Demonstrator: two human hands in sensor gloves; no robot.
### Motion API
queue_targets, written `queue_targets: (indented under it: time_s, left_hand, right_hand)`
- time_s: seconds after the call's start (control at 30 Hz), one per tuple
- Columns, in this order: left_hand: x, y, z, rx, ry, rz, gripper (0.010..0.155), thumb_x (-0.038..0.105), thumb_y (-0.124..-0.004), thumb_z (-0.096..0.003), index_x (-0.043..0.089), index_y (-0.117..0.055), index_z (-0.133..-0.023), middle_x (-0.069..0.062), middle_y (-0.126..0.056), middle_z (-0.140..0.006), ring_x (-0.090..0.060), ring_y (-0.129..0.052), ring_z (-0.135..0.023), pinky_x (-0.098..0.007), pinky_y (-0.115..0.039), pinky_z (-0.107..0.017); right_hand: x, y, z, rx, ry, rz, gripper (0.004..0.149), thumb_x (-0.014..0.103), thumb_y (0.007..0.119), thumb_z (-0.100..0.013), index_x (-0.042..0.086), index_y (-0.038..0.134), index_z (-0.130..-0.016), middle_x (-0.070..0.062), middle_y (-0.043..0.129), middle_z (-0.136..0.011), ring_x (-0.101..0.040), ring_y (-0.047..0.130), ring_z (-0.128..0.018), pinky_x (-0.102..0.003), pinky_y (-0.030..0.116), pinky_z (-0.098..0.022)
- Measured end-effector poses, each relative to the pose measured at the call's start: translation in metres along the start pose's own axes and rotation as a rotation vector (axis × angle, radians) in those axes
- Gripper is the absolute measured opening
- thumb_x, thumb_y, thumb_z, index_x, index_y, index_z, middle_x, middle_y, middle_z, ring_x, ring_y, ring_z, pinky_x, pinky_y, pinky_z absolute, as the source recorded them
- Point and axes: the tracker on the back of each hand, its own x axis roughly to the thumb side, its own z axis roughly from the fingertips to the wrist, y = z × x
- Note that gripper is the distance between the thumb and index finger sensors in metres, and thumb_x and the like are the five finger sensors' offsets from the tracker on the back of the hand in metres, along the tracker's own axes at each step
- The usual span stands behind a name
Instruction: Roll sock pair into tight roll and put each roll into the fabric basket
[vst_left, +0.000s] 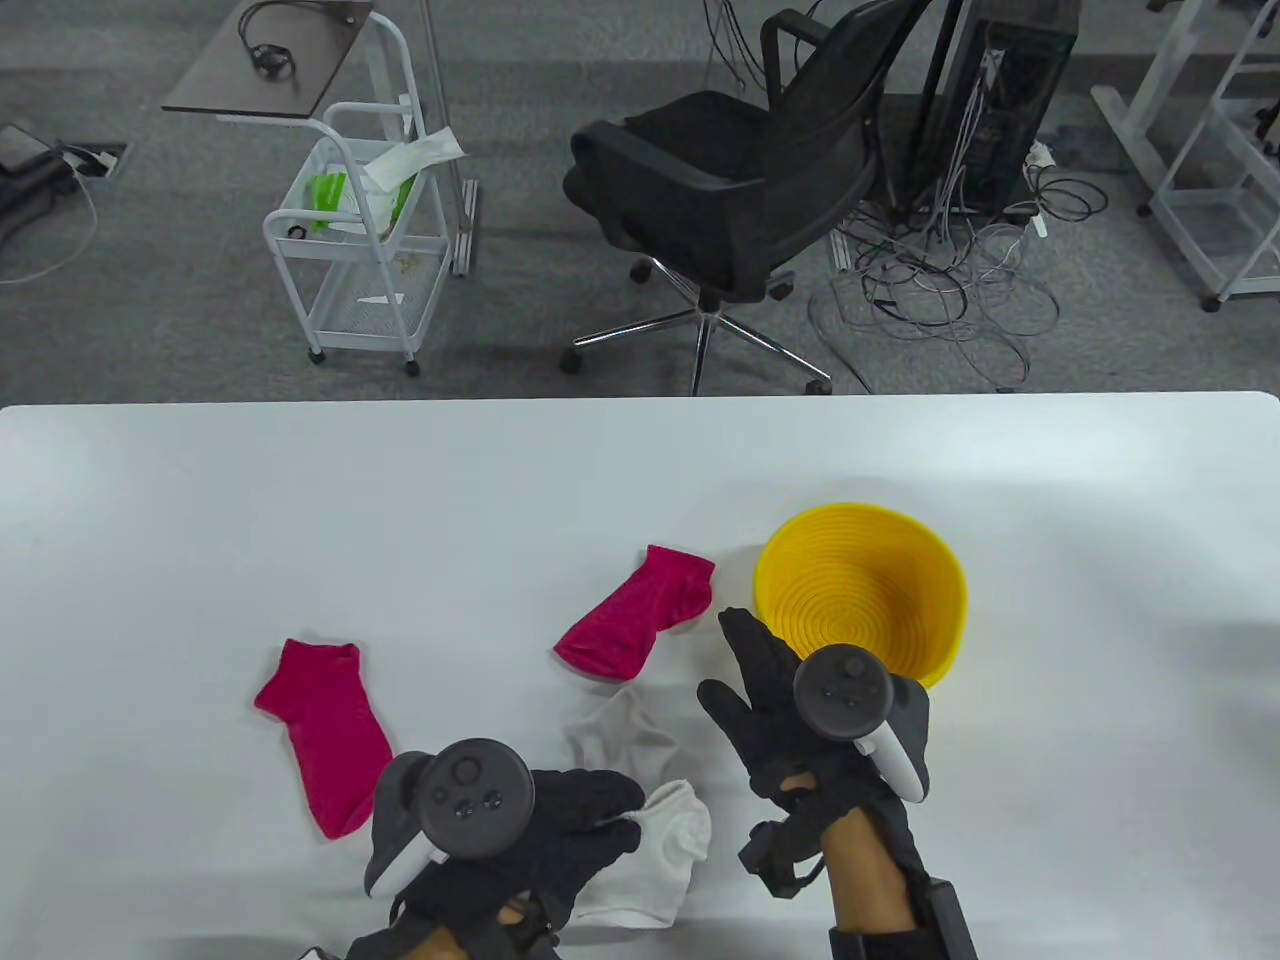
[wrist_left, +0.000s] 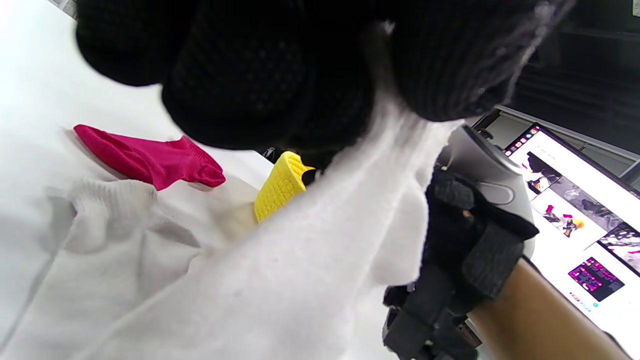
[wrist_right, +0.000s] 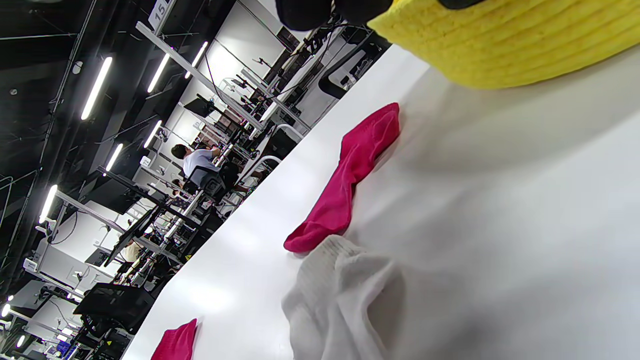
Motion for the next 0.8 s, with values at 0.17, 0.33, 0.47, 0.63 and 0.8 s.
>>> queue_targets:
  time_s: [0.17,0.33,0.47,0.63,0.8]
  left_hand:
    - [-0.001,-0.003,-0.005,-0.003,0.000,0.012,0.040,0.047,-0.084,-0.0364,0.035,-0.088,-0.075,0.000,-0.104,-0.057,-0.019,-0.103,-0.036,-0.045,-0.081,-0.041]
    - [-0.001,-0.007,-0.006,-0.008,-0.002,0.015,0.040,0.047,-0.084,-0.0364,0.035,-0.088,-0.075,0.000,-0.104,-0.058,-0.020,-0.103,-0.036,-0.045,-0.081,-0.041]
    - [-0.005,-0.010,-0.007,-0.013,0.005,0.014,0.040,0.047,-0.083,-0.0365,0.036,-0.088,-0.075,0.000,-0.104,-0.059,-0.020,-0.103,-0.038,-0.045,-0.081,-0.042]
    - [-0.011,-0.014,-0.009,-0.018,0.026,0.024,0.040,0.047,-0.083,-0.0368,0.036,-0.087,-0.076,0.000,-0.104,-0.061,-0.020,-0.103,-0.039,-0.045,-0.081,-0.042]
    - [-0.023,-0.017,-0.014,-0.032,0.084,0.032,0.042,0.046,-0.083,-0.0367,0.035,-0.086,-0.077,0.000,-0.103,-0.062,-0.020,-0.103,-0.040,-0.045,-0.081,-0.043]
  right_hand:
    - [0.000,0.000,0.000,0.002,0.003,-0.002,0.086,0.072,0.051,-0.037,0.032,0.025,-0.108,-0.006,0.035,-0.119,-0.038,0.038,-0.112,-0.068,0.044,-0.071]
    - [0.000,-0.001,0.000,0.003,0.002,-0.004,0.086,0.072,0.051,-0.037,0.032,0.025,-0.108,-0.006,0.035,-0.119,-0.038,0.038,-0.112,-0.069,0.044,-0.071]
    - [0.000,0.000,0.000,0.005,0.001,-0.002,0.086,0.072,0.051,-0.037,0.032,0.025,-0.108,-0.006,0.035,-0.119,-0.038,0.038,-0.112,-0.068,0.044,-0.071]
    - [-0.001,0.000,-0.001,0.008,0.001,0.000,0.086,0.072,0.051,-0.037,0.032,0.025,-0.108,-0.006,0.035,-0.119,-0.038,0.038,-0.112,-0.068,0.044,-0.071]
    - [-0.001,0.000,-0.001,0.009,0.002,-0.001,0.086,0.072,0.051,-0.037,0.032,0.025,-0.108,-0.006,0.035,-0.119,-0.038,0.038,-0.111,-0.069,0.044,-0.071]
